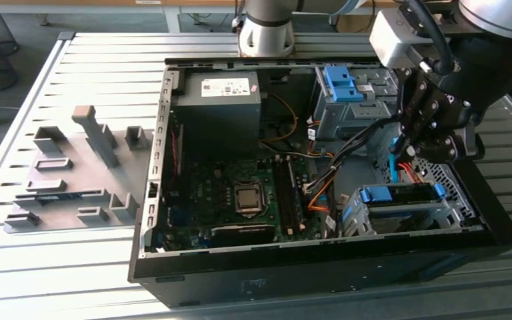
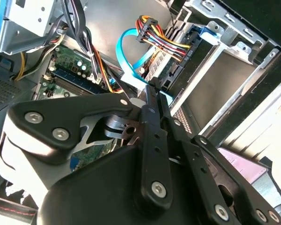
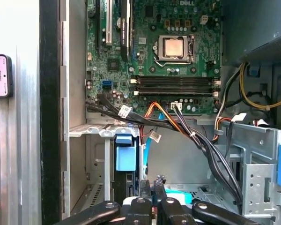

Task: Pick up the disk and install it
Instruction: 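Insert the second disk wire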

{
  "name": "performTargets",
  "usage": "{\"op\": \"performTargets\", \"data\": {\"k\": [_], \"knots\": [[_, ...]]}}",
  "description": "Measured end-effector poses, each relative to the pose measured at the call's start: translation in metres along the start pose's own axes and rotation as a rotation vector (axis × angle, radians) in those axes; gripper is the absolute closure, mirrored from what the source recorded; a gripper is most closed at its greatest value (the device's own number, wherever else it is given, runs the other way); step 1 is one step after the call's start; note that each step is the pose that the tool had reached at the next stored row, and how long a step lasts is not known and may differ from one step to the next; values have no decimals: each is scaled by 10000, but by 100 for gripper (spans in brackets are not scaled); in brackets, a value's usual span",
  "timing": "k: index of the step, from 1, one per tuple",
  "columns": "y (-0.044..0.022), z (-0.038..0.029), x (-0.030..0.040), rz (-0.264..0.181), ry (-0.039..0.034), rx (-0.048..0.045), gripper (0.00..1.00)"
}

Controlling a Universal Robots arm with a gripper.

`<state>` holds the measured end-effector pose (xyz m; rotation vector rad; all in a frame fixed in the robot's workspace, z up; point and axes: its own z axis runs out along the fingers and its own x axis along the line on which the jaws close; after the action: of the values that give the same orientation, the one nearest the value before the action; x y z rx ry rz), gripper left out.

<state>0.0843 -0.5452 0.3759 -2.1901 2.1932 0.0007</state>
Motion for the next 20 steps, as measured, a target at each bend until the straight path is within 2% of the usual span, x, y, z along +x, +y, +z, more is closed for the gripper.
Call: {"op": "performTargets", "data": {"k": [4,5,8,9,10,15,20], "knots": [[0,-27,0,2,-15,-34,83],[0,-28,0,4,-82,-35,77],[-1,-27,7,14,-520,-35,77],[0,-28,13,15,-643,-36,77],[0,-28,21,14,-712,-35,77],[-1,-25,61,-43,-717,-10,77],[0,9,67,-89,-716,39,77]]}}
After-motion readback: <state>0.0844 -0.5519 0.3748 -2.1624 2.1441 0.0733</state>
